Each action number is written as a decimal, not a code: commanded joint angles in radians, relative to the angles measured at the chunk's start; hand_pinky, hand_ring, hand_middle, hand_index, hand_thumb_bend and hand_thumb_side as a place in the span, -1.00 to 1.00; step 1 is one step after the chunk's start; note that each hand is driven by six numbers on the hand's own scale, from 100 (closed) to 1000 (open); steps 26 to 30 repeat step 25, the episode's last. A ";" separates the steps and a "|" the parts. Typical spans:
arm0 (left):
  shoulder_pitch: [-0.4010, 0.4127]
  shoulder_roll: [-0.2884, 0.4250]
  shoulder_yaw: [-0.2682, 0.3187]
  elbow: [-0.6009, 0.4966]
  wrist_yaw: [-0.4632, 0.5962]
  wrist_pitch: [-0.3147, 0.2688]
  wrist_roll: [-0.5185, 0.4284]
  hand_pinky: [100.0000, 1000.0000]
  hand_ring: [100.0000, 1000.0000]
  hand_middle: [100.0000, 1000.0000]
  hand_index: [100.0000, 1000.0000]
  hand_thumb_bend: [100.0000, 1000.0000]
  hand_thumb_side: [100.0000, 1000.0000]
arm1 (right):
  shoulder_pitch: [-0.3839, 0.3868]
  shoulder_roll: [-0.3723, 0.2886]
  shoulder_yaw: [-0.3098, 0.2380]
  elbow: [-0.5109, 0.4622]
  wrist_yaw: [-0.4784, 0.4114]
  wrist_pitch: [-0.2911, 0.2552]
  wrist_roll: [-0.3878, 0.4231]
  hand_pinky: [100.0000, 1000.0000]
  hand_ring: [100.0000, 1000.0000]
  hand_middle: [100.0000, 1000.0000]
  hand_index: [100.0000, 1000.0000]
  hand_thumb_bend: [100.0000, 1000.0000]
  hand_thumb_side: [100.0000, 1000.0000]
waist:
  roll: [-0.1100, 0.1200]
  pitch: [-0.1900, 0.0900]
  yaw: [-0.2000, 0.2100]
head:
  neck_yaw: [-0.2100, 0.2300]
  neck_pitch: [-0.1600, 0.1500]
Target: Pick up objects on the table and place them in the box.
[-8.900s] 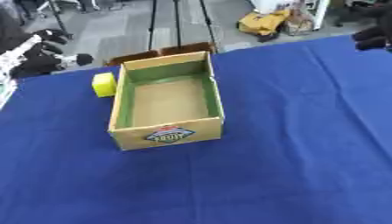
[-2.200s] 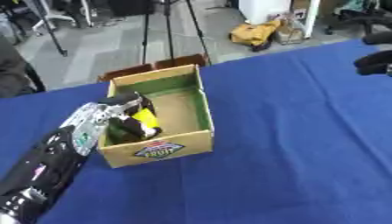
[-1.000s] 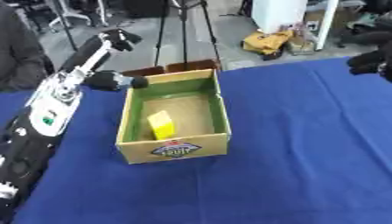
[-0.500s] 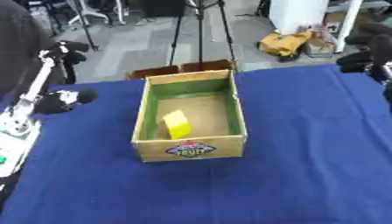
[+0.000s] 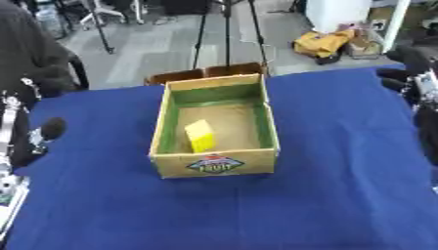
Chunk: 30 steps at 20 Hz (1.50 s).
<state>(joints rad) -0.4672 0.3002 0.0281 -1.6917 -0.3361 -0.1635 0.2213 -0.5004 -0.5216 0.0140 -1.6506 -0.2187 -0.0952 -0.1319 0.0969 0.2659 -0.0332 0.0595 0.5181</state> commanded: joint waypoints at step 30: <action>0.043 0.029 0.060 -0.025 0.471 -0.039 -0.061 0.30 0.27 0.36 0.60 1.00 0.76 | 0.028 0.022 -0.033 0.010 0.008 -0.007 -0.028 0.60 0.51 0.67 0.82 -0.48 0.66 | -0.011 0.001 -0.004 | 0.000 -0.005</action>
